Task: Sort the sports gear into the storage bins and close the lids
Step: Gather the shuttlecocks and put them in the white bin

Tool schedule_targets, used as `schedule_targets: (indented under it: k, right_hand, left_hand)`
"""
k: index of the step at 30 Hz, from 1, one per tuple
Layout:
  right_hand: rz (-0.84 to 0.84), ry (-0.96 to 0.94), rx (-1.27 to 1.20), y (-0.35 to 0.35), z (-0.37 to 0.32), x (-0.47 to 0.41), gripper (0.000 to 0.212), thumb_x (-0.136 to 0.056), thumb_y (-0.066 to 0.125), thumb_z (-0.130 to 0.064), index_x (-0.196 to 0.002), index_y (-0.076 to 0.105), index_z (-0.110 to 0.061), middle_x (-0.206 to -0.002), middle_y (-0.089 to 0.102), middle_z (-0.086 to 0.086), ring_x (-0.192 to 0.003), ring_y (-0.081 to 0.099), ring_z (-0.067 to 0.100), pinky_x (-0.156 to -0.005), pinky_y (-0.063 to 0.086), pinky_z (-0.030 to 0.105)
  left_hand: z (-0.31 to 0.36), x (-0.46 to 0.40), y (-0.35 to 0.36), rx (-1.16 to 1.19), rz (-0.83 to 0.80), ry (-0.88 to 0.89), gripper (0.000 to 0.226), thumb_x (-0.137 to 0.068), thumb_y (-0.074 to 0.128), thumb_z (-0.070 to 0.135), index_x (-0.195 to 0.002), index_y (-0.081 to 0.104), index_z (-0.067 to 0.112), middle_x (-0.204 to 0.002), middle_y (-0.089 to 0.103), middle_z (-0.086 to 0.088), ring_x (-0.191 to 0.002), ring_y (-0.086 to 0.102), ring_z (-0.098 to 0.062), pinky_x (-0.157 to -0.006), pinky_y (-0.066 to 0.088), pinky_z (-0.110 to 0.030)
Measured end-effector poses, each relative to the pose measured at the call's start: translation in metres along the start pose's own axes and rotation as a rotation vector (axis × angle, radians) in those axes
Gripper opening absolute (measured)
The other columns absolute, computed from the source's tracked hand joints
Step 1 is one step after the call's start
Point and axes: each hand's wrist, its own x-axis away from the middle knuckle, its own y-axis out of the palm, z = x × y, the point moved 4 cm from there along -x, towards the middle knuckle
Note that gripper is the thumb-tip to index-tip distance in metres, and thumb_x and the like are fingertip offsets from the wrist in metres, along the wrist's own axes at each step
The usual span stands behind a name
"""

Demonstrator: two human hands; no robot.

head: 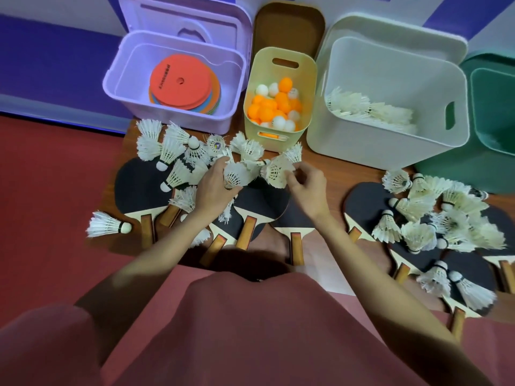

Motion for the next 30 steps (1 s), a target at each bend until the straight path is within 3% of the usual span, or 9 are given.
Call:
schedule_targets:
  k: [5, 10, 13, 15, 17, 19, 23, 26, 30]
  right_hand:
    - [-0.128, -0.001, -0.146, 0.018, -0.02, -0.007, 0.025, -0.088, 0.057, -0.006, -0.067, 0.057, -0.02, -0.059, 0.053, 0.007, -0.059, 0.049, 0.02, -0.062, 0.042, 0.032]
    - [-0.266, -0.042, -0.084, 0.048, -0.028, -0.011, 0.004, -0.088, 0.062, -0.012, -0.086, 0.063, -0.009, -0.061, 0.058, 0.006, -0.058, 0.056, 0.016, -0.064, 0.048, 0.034]
    - [-0.299, -0.06, -0.132, 0.056, -0.036, -0.013, 0.01, -0.091, 0.062, -0.021, -0.089, 0.061, -0.011, -0.059, 0.064, 0.005, -0.049, 0.059, 0.01, -0.061, 0.049, 0.029]
    - [-0.263, -0.066, -0.139, 0.056, -0.035, -0.018, 0.02, -0.095, 0.055, -0.027, -0.084, 0.061, -0.011, -0.062, 0.067, 0.009, -0.054, 0.062, 0.019, -0.063, 0.051, 0.037]
    - [-0.204, -0.058, -0.057, 0.055, -0.026, -0.025, 0.022, -0.097, 0.049, -0.025, -0.086, 0.06, -0.009, -0.067, 0.066, 0.007, -0.062, 0.063, 0.025, -0.068, 0.052, 0.042]
    - [-0.194, -0.047, 0.101, 0.057, -0.012, -0.034, 0.016, -0.095, 0.05, -0.019, -0.098, 0.058, -0.006, -0.079, 0.066, 0.01, -0.075, 0.063, 0.028, -0.071, 0.05, 0.039]
    - [-0.321, 0.036, 0.418, 0.074, 0.005, -0.043, 0.05, -0.088, 0.061, -0.037, -0.12, 0.045, -0.002, -0.118, 0.054, 0.02, -0.107, 0.054, 0.035, -0.083, 0.045, 0.039]
    - [-0.326, 0.07, 0.508, 0.088, 0.004, -0.042, 0.063, -0.083, 0.063, -0.051, -0.12, 0.042, -0.004, -0.115, 0.057, 0.016, -0.105, 0.056, 0.033, -0.074, 0.045, 0.038]
    - [-0.276, 0.103, 0.53, 0.094, 0.001, -0.037, 0.048, -0.089, 0.056, -0.044, -0.114, 0.044, -0.004, -0.108, 0.062, 0.014, -0.098, 0.06, 0.035, -0.066, 0.041, 0.035]
  left_hand:
    - [0.005, 0.008, -0.015, 0.097, 0.042, 0.07, 0.071, -0.076, 0.079, 0.028, -0.136, 0.042, 0.016, -0.124, 0.06, -0.005, -0.113, 0.056, -0.024, -0.09, 0.049, -0.04]
    - [0.01, 0.014, -0.026, 0.155, 0.045, 0.089, 0.075, -0.072, 0.08, 0.031, -0.135, 0.04, 0.023, -0.119, 0.062, -0.002, -0.105, 0.06, -0.022, -0.085, 0.05, -0.041]
    - [0.009, 0.019, -0.031, 0.184, 0.091, 0.08, 0.073, -0.072, 0.08, 0.027, -0.134, 0.042, 0.021, -0.117, 0.063, 0.0, -0.106, 0.059, -0.02, -0.085, 0.05, -0.039]
    - [0.008, 0.022, -0.035, 0.199, 0.13, 0.068, 0.072, -0.071, 0.081, 0.025, -0.132, 0.045, 0.017, -0.115, 0.065, -0.002, -0.104, 0.061, -0.017, -0.083, 0.049, -0.033]
    - [0.004, 0.025, -0.04, 0.217, 0.151, 0.039, 0.071, -0.071, 0.082, 0.025, -0.131, 0.045, 0.017, -0.115, 0.065, 0.0, -0.101, 0.061, -0.011, -0.082, 0.049, -0.028]
    - [-0.003, 0.028, -0.043, 0.223, 0.159, 0.017, 0.071, -0.07, 0.081, 0.029, -0.131, 0.045, 0.018, -0.117, 0.063, 0.001, -0.104, 0.061, -0.014, -0.084, 0.051, -0.036]
    - [-0.01, 0.036, -0.046, 0.216, 0.154, -0.007, 0.072, -0.066, 0.072, 0.043, -0.129, 0.043, 0.023, -0.118, 0.061, 0.002, -0.109, 0.059, -0.018, -0.084, 0.052, -0.043]
    - [-0.012, 0.041, -0.046, 0.207, 0.177, -0.021, 0.072, -0.066, 0.072, 0.038, -0.129, 0.044, 0.02, -0.117, 0.061, -0.001, -0.108, 0.059, -0.021, -0.083, 0.052, -0.045]
    - [-0.013, 0.045, -0.049, 0.232, 0.212, -0.028, 0.07, -0.066, 0.073, 0.035, -0.128, 0.047, 0.015, -0.115, 0.062, -0.003, -0.105, 0.06, -0.022, -0.083, 0.053, -0.044]
